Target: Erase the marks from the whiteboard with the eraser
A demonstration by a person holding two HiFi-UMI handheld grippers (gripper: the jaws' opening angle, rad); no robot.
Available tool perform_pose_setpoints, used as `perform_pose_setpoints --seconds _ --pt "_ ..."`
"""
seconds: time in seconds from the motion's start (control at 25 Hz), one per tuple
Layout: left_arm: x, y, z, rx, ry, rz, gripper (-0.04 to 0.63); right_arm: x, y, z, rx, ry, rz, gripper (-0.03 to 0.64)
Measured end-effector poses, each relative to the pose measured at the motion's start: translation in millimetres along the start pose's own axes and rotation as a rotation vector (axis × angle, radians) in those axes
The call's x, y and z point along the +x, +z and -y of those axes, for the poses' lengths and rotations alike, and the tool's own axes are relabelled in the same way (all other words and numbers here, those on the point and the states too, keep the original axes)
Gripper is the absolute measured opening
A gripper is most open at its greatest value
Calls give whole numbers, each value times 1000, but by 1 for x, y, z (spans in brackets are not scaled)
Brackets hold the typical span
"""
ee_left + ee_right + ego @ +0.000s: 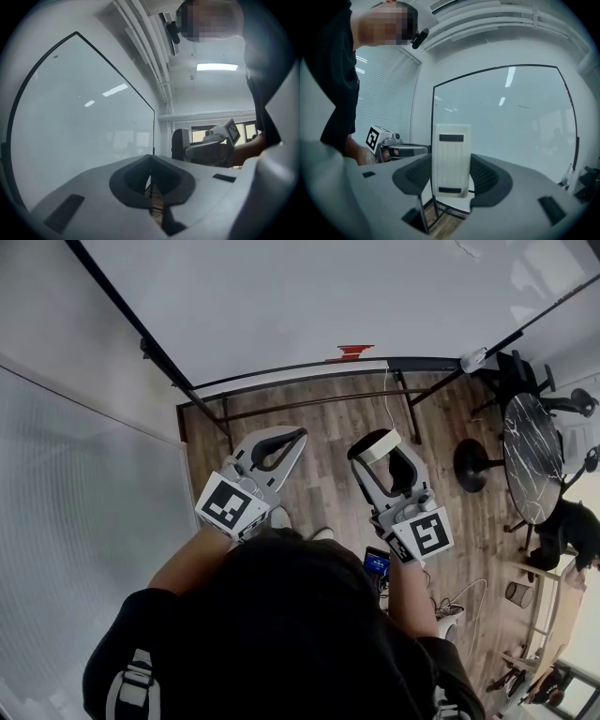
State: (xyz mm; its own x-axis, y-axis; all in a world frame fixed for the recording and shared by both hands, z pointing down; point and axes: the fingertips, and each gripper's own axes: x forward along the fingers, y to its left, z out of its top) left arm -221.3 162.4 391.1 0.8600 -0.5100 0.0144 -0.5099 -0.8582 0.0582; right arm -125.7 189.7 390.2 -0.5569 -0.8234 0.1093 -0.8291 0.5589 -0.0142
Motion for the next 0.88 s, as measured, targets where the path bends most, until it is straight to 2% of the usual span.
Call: perform_pose_setpoints --seconds 0.2,0.56,0.88 --pt "8 -6 -20 1 -16 4 5 17 -5 9 12 -34 5 249" --pt "38 -5 -20 -6 -53 3 5 26 -5 34 0 -48 0 249" --pt "87 0 -24 14 -15 -4 5 30 -6 88 3 -28 -2 250"
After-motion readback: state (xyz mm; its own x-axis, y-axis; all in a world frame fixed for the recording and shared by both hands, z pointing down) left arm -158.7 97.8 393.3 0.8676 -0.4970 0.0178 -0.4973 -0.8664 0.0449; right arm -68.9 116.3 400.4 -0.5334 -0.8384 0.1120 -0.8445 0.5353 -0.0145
